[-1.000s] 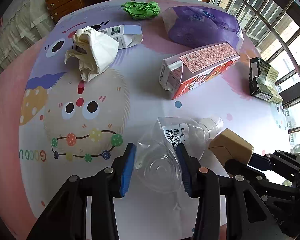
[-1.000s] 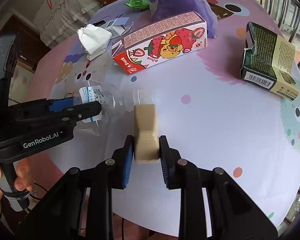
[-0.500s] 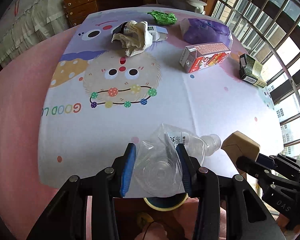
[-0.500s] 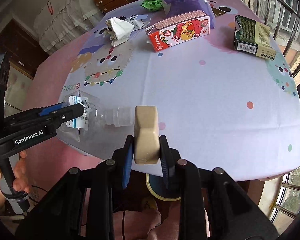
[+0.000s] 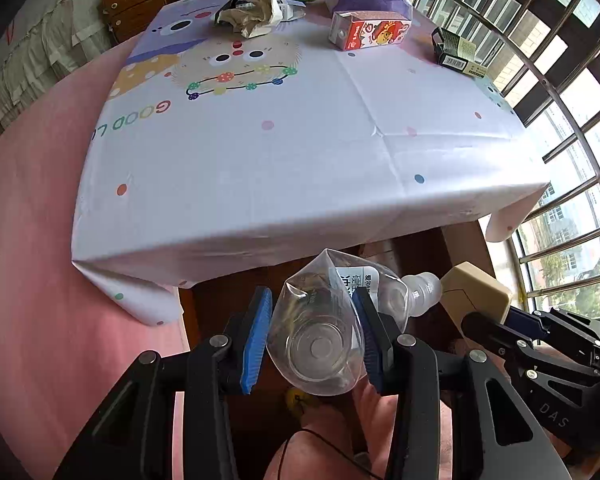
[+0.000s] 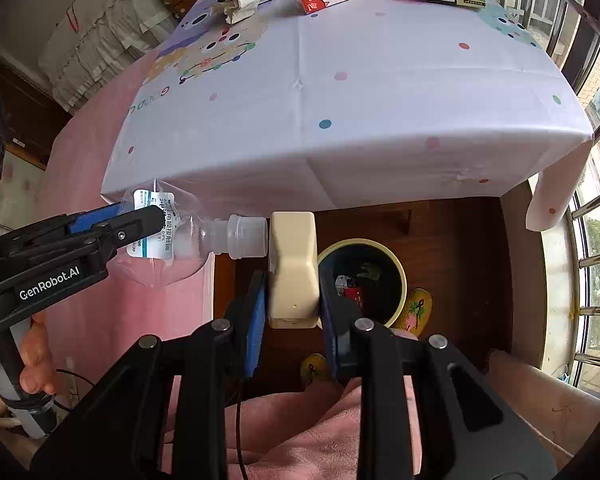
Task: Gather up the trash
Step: 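Carry the bottle and beige block toward the bin with both tools, then open both tools over the bin to drop the bottle and block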
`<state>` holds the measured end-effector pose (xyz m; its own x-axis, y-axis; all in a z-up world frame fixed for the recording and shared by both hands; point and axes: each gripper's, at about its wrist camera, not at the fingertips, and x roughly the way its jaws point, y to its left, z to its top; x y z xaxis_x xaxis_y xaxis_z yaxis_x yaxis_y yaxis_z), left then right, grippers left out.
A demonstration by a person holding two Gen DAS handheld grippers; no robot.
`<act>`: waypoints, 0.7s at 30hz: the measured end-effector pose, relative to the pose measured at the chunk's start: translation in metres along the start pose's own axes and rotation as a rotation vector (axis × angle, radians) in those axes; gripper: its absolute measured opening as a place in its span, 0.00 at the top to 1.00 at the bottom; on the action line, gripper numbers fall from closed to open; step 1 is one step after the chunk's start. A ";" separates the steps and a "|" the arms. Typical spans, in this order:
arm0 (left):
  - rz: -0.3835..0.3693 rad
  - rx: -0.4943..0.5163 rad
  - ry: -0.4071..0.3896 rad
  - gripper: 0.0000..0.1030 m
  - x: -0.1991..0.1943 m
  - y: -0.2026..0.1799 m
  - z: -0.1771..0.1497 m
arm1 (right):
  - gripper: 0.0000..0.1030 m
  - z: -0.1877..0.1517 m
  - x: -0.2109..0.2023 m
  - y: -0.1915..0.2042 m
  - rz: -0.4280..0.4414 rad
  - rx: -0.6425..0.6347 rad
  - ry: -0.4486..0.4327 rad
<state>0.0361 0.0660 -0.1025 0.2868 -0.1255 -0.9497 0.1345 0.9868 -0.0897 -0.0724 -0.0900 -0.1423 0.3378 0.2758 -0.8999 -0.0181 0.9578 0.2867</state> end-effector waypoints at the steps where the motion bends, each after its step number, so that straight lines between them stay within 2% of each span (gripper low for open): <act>1: -0.002 0.008 0.009 0.60 0.003 -0.001 -0.007 | 0.79 -0.007 0.002 -0.002 -0.006 0.004 0.010; 9: 0.019 0.051 0.080 0.60 0.056 -0.023 -0.050 | 0.79 -0.048 0.043 -0.025 -0.051 0.058 0.092; 16: 0.087 0.102 0.140 0.60 0.148 -0.037 -0.078 | 0.79 -0.073 0.122 -0.063 -0.085 0.069 0.161; 21: 0.082 0.098 0.189 0.60 0.214 -0.039 -0.091 | 0.79 -0.087 0.182 -0.088 -0.102 0.067 0.212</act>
<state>0.0064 0.0096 -0.3298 0.1187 -0.0143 -0.9928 0.2123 0.9771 0.0113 -0.0914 -0.1166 -0.3599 0.1297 0.1957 -0.9721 0.0709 0.9760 0.2059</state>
